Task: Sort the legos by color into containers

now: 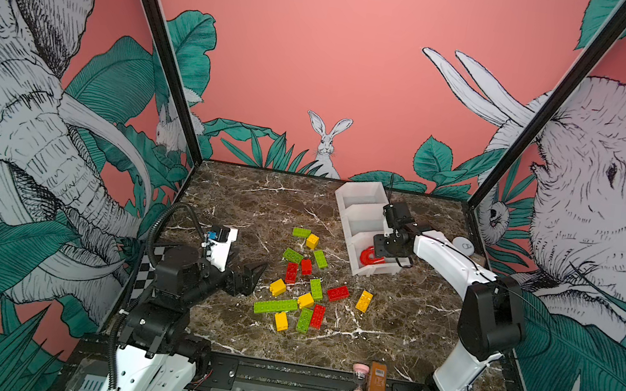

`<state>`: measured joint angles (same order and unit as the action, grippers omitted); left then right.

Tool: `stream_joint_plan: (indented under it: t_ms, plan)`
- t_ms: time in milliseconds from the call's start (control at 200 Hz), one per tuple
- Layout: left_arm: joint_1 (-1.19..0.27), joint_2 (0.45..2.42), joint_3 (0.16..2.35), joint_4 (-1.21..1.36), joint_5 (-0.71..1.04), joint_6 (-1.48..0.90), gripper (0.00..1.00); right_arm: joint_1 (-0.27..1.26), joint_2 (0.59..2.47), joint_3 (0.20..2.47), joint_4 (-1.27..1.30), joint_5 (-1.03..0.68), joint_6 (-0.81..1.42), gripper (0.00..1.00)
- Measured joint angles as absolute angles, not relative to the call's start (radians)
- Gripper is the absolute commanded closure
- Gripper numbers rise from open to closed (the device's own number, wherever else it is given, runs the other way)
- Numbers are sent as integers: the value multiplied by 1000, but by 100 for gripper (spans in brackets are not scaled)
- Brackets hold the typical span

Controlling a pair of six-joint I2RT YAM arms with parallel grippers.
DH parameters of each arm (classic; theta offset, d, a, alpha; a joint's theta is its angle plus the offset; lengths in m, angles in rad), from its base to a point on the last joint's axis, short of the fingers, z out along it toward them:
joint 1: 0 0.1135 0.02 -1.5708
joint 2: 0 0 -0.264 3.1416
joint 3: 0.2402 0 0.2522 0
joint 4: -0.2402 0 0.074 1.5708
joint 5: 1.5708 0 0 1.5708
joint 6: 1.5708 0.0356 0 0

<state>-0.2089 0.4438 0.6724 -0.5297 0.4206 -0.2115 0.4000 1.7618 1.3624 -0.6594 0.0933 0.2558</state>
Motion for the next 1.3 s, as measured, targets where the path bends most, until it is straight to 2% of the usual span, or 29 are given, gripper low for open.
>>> stream_joint_plan:
  t_ms: [150,340,475,880,1105,1300]
  plan:
    - [-209,444,672,-530,418,-212,1,406,1690,1359,-692,58,325,33]
    - [-209,444,672,-530,413,-212,1,463,1367,1106,-641,-7,530,26]
    - [-209,444,672,-530,411,-212,1,481,1257,954,-569,-23,669,23]
    - [-209,434,672,-530,406,-212,1,476,1419,933,-414,-7,786,16]
    - [-209,412,672,-530,397,-212,1,452,1519,962,-371,-7,797,16]
    - [-209,402,672,-532,380,-212,1,424,1578,986,-373,1,772,21]
